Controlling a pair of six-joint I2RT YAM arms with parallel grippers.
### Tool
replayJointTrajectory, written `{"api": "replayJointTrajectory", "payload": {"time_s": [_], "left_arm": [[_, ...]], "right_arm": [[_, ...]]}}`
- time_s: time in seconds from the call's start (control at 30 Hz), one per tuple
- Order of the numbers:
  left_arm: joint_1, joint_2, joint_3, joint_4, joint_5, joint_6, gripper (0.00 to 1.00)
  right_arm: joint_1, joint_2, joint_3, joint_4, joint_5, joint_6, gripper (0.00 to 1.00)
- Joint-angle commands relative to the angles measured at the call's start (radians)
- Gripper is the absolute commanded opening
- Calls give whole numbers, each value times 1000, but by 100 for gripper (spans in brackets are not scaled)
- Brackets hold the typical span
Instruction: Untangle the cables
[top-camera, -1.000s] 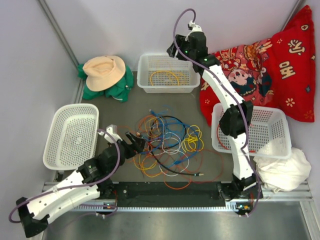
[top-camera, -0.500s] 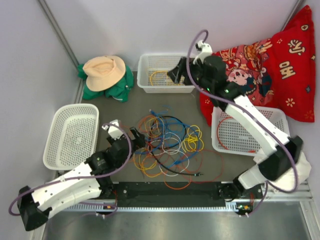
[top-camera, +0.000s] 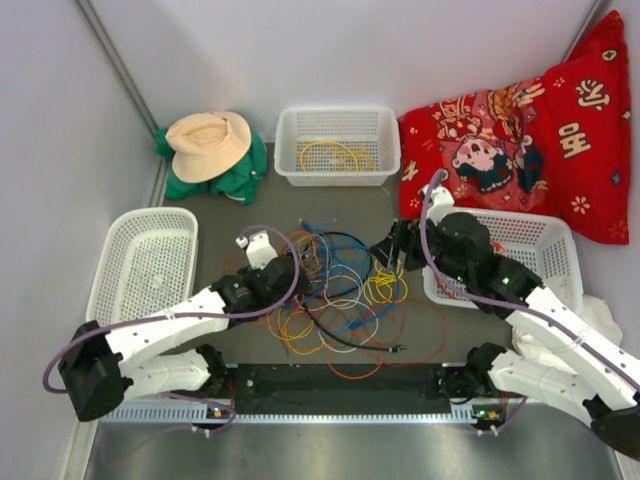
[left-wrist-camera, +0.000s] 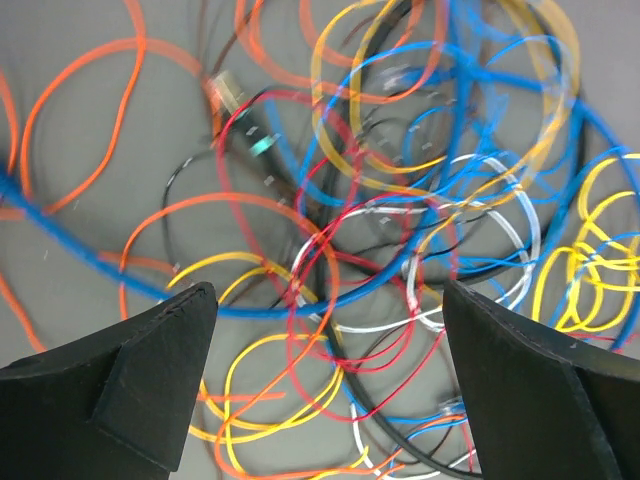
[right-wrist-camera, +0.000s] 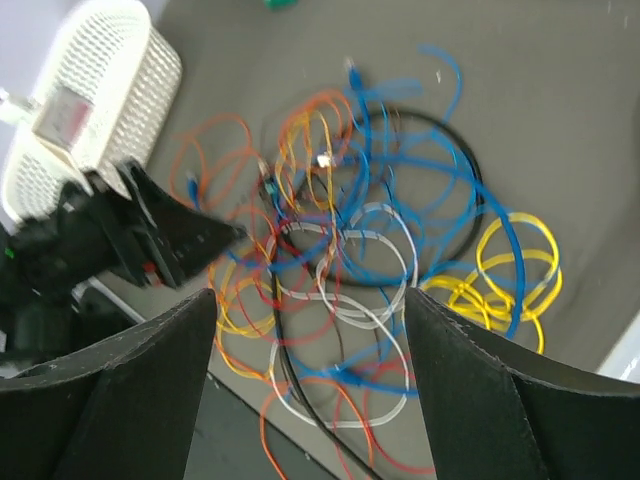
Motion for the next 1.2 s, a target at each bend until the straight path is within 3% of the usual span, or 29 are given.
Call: {"api": "replayJointTrajectory", "payload": {"time_s": [0.0, 0.17, 0.3, 0.53, 0.67, 0.77, 0.8, 0.9, 1.0, 1.17], "left_arm": [[4, -13, -36, -114, 5, -127, 99], [4, -22, -85, -93, 34, -101, 95], [4, 18, -150, 31, 114, -104, 91], [4, 196, -145, 142, 180, -77, 86], [4, 289, -96, 180, 212, -32, 67], [4, 361, -46, 182, 243, 6, 39], [4, 377, -35, 182, 250, 15, 20], [4, 409, -4, 165, 258, 39, 0], [4, 368, 25, 125, 234, 63, 0], [4, 123, 83, 107, 209, 173, 0]], "right_arm": [[38, -40, -72, -51, 25, 46, 75], [76, -106, -122, -90, 57, 69, 74], [75, -145, -134, -118, 105, 75, 74], [76, -145, -103, -146, 109, 66, 74], [76, -136, -94, -138, 121, 61, 75], [78, -129, -80, -152, 128, 50, 75], [76, -129, -77, -155, 129, 50, 75], [76, -139, -76, -166, 134, 47, 75], [76, -152, -74, -176, 135, 46, 75], [76, -178, -64, -190, 135, 46, 74]]}}
